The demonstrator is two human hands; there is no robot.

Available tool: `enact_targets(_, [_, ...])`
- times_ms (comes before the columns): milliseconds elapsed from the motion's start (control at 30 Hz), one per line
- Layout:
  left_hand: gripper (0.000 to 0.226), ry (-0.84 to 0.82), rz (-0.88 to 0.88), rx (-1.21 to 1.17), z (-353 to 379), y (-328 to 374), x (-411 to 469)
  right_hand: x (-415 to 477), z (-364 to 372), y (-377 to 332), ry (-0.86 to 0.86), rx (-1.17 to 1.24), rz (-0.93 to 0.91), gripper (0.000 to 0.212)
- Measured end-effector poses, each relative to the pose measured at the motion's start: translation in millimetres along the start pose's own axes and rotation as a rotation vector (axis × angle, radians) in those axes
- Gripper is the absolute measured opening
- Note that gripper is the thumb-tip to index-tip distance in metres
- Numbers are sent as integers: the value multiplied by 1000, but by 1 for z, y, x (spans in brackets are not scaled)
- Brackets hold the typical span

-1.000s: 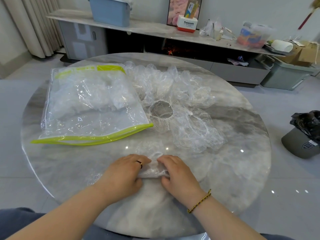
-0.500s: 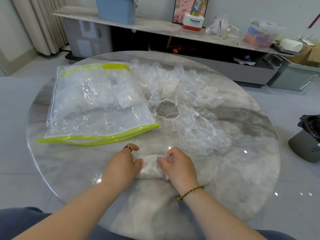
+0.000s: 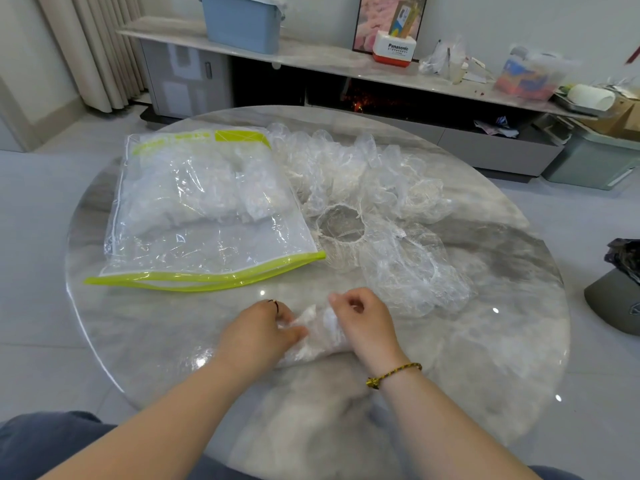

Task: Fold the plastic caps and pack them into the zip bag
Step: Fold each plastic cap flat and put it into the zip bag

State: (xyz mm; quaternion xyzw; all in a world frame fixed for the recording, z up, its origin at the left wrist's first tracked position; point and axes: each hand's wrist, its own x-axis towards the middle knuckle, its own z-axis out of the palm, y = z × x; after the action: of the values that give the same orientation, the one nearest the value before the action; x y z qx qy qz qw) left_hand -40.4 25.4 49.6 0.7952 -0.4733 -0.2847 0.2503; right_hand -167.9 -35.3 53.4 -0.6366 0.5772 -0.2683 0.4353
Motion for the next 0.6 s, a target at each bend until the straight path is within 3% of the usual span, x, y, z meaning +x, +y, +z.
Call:
enact_targets(33, [21,15,-28,-170,0,0,1,-1,-1,-3,-3,172,54,13])
enact_targets(100, [24,93,-72,-488,-4,1,3,-1,3,-4,-78,456,179,26])
enact_targets(167, [22,137,-76,-658,-8,5,3,-6,10,-3,-172,618,248,36])
enact_targets(267, [20,108,-58,-785,-11,8,-1,-17,16,-11,-315,781,282,6])
enact_targets(367, [18,110,-46,-813,-9,8,-4,-19,21,-15,-262,798,281,12])
enact_targets(467, [21,220,-24,-823,-11,7,-3,-14,23,-13,-69,526,263,17])
enact_targets(533, [21,240,-30,-871,-13,7,-3,-15,18,-14,-145,522,296,18])
enact_targets(600, [20,184,-55,-961,-13,8,-5,-18,11,-21,-321,727,391,22])
